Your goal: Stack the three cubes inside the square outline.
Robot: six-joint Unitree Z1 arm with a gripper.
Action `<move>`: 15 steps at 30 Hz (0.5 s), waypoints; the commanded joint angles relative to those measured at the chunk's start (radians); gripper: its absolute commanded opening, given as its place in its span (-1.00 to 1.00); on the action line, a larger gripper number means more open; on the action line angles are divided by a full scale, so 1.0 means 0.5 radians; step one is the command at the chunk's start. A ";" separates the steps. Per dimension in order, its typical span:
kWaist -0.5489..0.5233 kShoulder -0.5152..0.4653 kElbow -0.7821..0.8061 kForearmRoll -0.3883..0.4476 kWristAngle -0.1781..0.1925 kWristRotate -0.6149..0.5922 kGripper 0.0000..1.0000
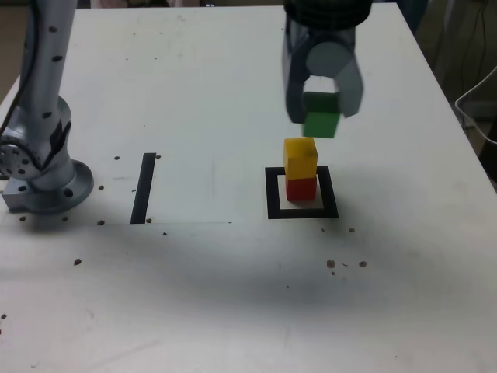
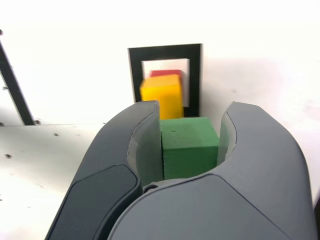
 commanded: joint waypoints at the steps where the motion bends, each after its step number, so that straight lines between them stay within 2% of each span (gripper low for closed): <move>1: 0.045 -0.037 0.050 -0.015 -0.021 0.030 -0.90; 8: 0.147 -0.106 0.226 -0.095 -0.052 0.081 -0.89; 15: 0.155 -0.180 0.445 -0.262 -0.130 0.060 -0.88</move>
